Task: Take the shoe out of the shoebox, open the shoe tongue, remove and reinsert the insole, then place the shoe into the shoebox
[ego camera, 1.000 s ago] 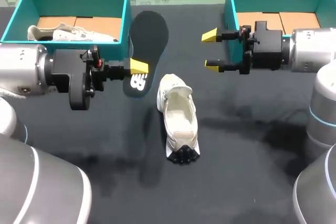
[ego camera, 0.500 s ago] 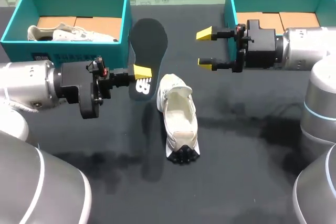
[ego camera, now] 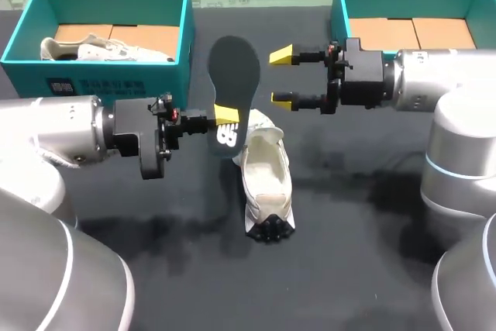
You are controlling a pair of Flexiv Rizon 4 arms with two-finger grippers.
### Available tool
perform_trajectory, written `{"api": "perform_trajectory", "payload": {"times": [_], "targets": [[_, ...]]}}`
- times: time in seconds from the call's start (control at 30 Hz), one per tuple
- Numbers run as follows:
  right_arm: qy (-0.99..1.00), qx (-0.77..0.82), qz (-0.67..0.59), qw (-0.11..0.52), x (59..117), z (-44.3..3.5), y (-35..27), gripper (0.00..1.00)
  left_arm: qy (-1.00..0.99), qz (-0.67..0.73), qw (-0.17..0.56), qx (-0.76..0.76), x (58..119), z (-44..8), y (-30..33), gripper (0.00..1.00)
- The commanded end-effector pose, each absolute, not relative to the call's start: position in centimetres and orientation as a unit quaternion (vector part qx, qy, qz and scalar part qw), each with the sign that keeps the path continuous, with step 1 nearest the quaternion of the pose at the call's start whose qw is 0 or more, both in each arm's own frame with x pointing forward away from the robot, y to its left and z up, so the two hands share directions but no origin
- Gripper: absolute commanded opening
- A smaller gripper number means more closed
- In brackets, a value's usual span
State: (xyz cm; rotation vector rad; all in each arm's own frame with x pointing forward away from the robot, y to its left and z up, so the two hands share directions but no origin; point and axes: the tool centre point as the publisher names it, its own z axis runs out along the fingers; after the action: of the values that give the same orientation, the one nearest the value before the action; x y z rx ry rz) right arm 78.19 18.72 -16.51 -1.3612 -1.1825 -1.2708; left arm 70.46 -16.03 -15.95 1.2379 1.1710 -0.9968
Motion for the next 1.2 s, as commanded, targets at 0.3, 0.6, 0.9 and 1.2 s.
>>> {"api": "perform_trajectory", "payload": {"times": [0.3, 0.6, 0.9, 1.2], "targets": [[-0.486, -0.543, -0.507, 0.460, 76.7, -16.7, 20.4, 0.73, 0.490, -0.418, 0.548, 0.534, 73.2, -17.0, -18.4, 0.00], [-0.490, -0.537, -0.507, 0.464, 76.4, -16.6, 20.9, 0.51, 0.491, -0.421, 0.542, 0.537, 73.0, -17.7, -19.2, 0.00], [-0.493, -0.529, -0.506, 0.470, 76.6, -16.4, 21.5, 0.46, 0.491, -0.425, 0.543, 0.532, 72.7, -17.8, -19.8, 0.00], [-0.492, -0.527, -0.505, 0.475, 76.8, -16.5, 21.9, 0.34, 0.490, -0.421, 0.548, 0.531, 72.6, -17.9, -19.9, 0.00]]}}
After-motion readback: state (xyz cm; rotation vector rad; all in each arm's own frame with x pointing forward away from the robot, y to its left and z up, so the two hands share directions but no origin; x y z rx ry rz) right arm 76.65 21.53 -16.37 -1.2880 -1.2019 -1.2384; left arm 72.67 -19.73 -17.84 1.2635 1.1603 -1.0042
